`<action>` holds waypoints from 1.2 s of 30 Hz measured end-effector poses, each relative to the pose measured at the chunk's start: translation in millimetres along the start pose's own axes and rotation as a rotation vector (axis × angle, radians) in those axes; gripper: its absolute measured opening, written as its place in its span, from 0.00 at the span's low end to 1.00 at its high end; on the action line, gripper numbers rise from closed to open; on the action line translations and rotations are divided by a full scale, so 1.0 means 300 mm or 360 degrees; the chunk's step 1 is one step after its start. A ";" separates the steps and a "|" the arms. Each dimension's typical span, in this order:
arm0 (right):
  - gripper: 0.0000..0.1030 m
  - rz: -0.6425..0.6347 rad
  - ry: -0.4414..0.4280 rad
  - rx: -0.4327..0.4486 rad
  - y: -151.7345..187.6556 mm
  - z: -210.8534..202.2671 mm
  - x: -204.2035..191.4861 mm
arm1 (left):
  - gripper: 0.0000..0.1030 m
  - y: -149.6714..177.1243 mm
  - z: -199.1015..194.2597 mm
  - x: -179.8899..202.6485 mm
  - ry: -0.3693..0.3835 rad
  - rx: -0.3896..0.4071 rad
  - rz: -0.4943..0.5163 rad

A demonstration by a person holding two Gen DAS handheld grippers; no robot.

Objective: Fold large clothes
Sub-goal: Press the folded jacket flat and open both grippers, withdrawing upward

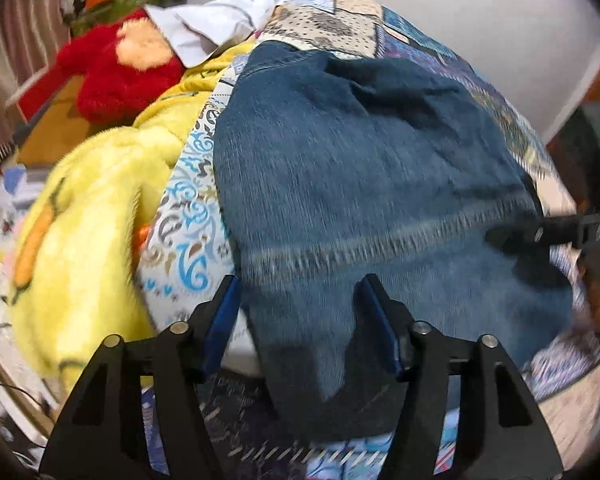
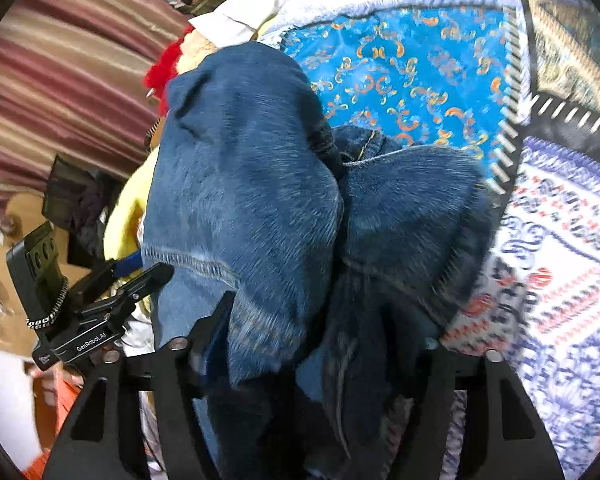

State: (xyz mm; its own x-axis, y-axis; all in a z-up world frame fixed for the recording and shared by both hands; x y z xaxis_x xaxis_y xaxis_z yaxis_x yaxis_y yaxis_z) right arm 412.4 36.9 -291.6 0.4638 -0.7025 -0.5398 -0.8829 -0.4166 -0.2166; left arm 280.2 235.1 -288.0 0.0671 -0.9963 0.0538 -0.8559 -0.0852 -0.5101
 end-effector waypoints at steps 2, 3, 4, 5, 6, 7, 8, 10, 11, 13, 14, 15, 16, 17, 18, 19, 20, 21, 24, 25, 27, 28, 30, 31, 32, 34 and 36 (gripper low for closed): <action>0.77 -0.0113 0.0082 0.0061 0.052 -0.033 -0.004 | 0.65 0.046 -0.023 0.017 -0.0058 0.0010 0.0047; 0.82 -0.0166 0.0117 0.0092 0.069 -0.051 0.001 | 0.69 0.062 -0.031 0.016 -0.0080 0.0021 0.0049; 0.83 -0.0197 0.0156 0.0109 0.088 -0.064 0.013 | 0.71 0.079 -0.039 0.017 -0.0098 0.0030 0.0045; 0.86 -0.0208 0.0180 0.0118 0.095 -0.071 0.026 | 0.73 0.093 -0.044 0.017 -0.0108 0.0032 0.0039; 0.86 -0.0213 0.0185 0.0125 0.109 -0.085 0.034 | 0.74 0.107 -0.051 0.020 -0.0111 0.0025 0.0037; 0.86 -0.0212 0.0184 0.0126 0.119 -0.107 0.047 | 0.74 0.118 -0.057 0.023 -0.0119 0.0015 0.0040; 0.86 -0.0211 0.0197 0.0120 0.126 -0.120 0.055 | 0.74 0.122 -0.069 0.026 -0.0134 0.0009 0.0049; 0.86 -0.0236 0.0295 0.0148 0.117 -0.144 0.062 | 0.74 0.103 -0.085 0.039 -0.0162 0.0009 0.0083; 0.86 -0.0256 0.0319 0.0187 0.115 -0.168 0.058 | 0.74 0.085 -0.098 0.044 -0.0155 0.0027 0.0096; 0.86 -0.0273 0.0305 0.0272 0.122 -0.227 0.052 | 0.74 0.016 -0.130 0.059 -0.0149 0.0098 0.0123; 0.86 -0.0263 0.0291 0.0323 0.104 -0.257 0.043 | 0.75 -0.014 -0.138 0.064 -0.0147 0.0125 0.0132; 0.86 -0.0259 0.0288 0.0366 0.094 -0.282 0.033 | 0.77 -0.062 -0.144 0.066 -0.0150 0.0160 0.0136; 0.86 -0.0263 0.0284 0.0397 0.085 -0.291 0.015 | 0.79 -0.113 -0.142 0.064 -0.0160 0.0189 0.0128; 0.86 -0.0276 0.0263 0.0454 0.062 -0.308 -0.005 | 0.79 -0.146 -0.136 0.059 -0.0172 0.0202 0.0120; 0.86 -0.0284 0.0253 0.0486 0.043 -0.311 -0.022 | 0.79 -0.194 -0.122 0.054 -0.0187 0.0213 0.0109; 0.86 -0.0293 0.0250 0.0515 0.036 -0.317 -0.032 | 0.79 -0.244 -0.098 0.051 -0.0191 0.0219 0.0104; 0.86 -0.0301 0.0260 0.0554 0.014 -0.309 -0.044 | 0.79 -0.285 -0.069 0.049 -0.0184 0.0216 0.0099; 0.86 -0.0305 0.0270 0.0568 0.002 -0.303 -0.042 | 0.79 -0.316 -0.041 0.046 -0.0178 0.0203 0.0090; 0.86 -0.0314 0.0304 0.0529 -0.031 -0.216 -0.038 | 0.79 -0.398 0.083 0.038 -0.0151 0.0122 0.0034; 0.86 -0.0312 0.0328 0.0495 -0.033 -0.184 -0.026 | 0.79 -0.418 0.135 0.036 -0.0153 0.0077 0.0015; 0.86 -0.0294 0.0373 0.0407 -0.030 -0.115 0.025 | 0.79 -0.434 0.220 0.035 -0.0166 0.0001 -0.0013; 0.86 -0.0266 0.0352 0.0388 -0.028 -0.098 0.046 | 0.79 -0.438 0.254 0.040 -0.0186 -0.0030 -0.0021; 0.86 -0.0153 0.0256 0.0352 -0.024 -0.101 0.088 | 0.79 -0.441 0.287 0.059 -0.0268 -0.0043 0.0021; 0.86 -0.0116 0.0228 0.0333 -0.022 -0.109 0.098 | 0.80 -0.439 0.280 0.067 -0.0295 -0.0034 0.0050; 0.86 -0.0093 0.0216 0.0330 -0.018 -0.126 0.103 | 0.79 -0.439 0.268 0.081 -0.0319 -0.0023 0.0086; 0.86 -0.0093 0.0240 0.0369 -0.010 -0.168 0.099 | 0.79 -0.428 0.215 0.119 -0.0283 -0.0005 0.0152; 0.86 -0.0131 0.0300 0.0449 0.004 -0.237 0.078 | 0.79 -0.416 0.144 0.137 -0.0248 0.0046 0.0168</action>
State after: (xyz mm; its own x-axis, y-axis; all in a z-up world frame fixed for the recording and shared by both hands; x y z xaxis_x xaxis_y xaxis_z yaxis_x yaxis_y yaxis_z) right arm 427.3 -21.0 -246.5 0.5165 -0.7782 -0.3571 -0.8150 -0.3190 -0.4838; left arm 411.8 204.2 -259.2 0.0582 -0.9893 -0.1337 -0.8475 0.0218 -0.5303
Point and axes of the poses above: each gripper's, at about its wrist camera, not at the fingertips, and z roughly the way its jaws point, x to its right, y to its underside, the point moved 7 cm from there along z, roughly the way its jaws point, and after that the axes turned 8 degrees about z, right-handed, at the moved point
